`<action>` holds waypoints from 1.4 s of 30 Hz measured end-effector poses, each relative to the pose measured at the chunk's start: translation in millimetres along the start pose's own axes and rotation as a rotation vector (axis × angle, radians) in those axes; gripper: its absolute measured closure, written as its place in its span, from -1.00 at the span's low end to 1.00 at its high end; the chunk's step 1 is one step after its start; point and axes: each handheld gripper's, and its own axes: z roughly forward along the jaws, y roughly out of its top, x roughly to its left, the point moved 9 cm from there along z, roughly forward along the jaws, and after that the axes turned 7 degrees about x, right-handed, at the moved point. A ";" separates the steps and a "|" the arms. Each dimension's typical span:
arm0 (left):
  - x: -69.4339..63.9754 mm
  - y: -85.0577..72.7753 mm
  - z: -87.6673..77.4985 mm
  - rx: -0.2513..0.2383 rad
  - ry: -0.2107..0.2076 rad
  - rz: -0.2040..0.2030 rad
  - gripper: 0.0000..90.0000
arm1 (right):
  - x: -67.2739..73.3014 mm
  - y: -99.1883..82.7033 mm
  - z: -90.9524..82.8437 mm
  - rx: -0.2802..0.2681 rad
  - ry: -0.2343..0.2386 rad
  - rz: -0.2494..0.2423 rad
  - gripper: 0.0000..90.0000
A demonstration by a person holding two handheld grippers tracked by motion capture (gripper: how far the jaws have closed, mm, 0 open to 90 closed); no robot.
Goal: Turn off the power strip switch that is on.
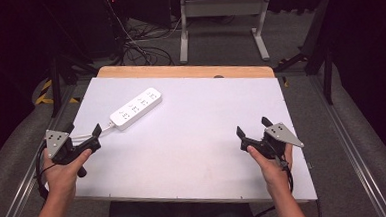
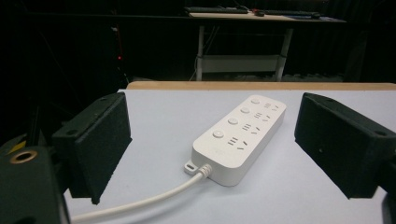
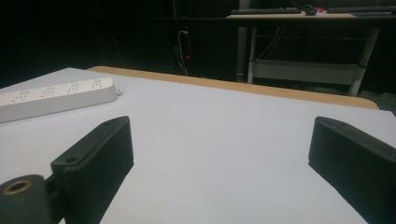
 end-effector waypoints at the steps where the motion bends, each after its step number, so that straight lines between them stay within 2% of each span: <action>1: 0.2 -0.2 0.0 0.001 0.000 0.000 -0.72 | 0.0 0.0 0.0 0.000 0.000 0.000 -0.84; 4: 0.3 -0.4 1.1 0.001 0.003 -0.005 -0.66 | -0.1 -0.2 0.0 0.002 0.002 0.002 -0.84; 9: -2.1 -0.7 2.3 0.008 -0.003 0.009 -0.47 | 0.0 -1.4 -2.4 0.005 0.008 0.011 -0.83; 11: -2.5 -0.6 2.1 0.010 -0.012 0.005 -0.21 | 0.4 -1.0 -3.5 0.003 0.005 0.010 -0.82; 14: 0.8 2.2 1.8 -0.014 -0.014 -0.028 0.14 | 1.6 -2.4 -3.9 0.008 0.010 0.012 -0.82; 18: 5.9 1.2 2.5 -0.014 0.006 -0.039 0.65 | 1.7 -2.5 -3.8 0.009 0.014 0.018 -0.81; 20: 6.7 1.8 2.2 -0.022 0.012 -0.035 0.87 | 1.4 -2.7 -2.6 0.011 0.018 0.021 -0.81; 21: 7.2 2.2 2.1 -0.024 0.015 -0.027 0.87 | 1.4 -2.7 -2.6 0.011 0.018 0.021 -0.81; 22: 8.3 4.0 2.5 -0.023 0.018 -0.015 1.00 | 1.1 -2.3 -1.8 0.010 0.018 0.023 -0.80; 24: 9.4 5.9 2.8 -0.020 0.023 0.000 1.00 | 1.1 -2.6 -1.2 0.011 0.019 0.019 -0.80; 25: 11.5 11.6 2.5 -0.026 0.005 -0.026 1.00 | 1.4 -3.7 -0.1 0.018 0.022 0.022 -0.79; 29: 15.6 19.5 8.4 -0.018 -0.005 -0.038 1.00 | 2.3 -1.9 0.7 0.014 0.028 0.015 -0.79; 34: 13.6 32.2 16.8 -0.002 -0.022 0.001 1.00 | 2.9 -2.5 0.7 0.019 0.034 0.014 -0.78; 36: 12.9 34.9 22.8 0.031 -0.022 0.037 1.00 | 3.3 -2.5 0.9 0.019 0.036 0.015 -0.77; 40: 11.0 38.0 40.5 0.121 -0.051 0.059 1.00 | 3.2 -2.2 2.2 0.021 0.041 0.018 -0.77; 42: 9.3 40.7 50.5 0.150 -0.052 0.090 1.00 | 3.1 -2.8 3.0 0.026 0.046 0.023 -0.77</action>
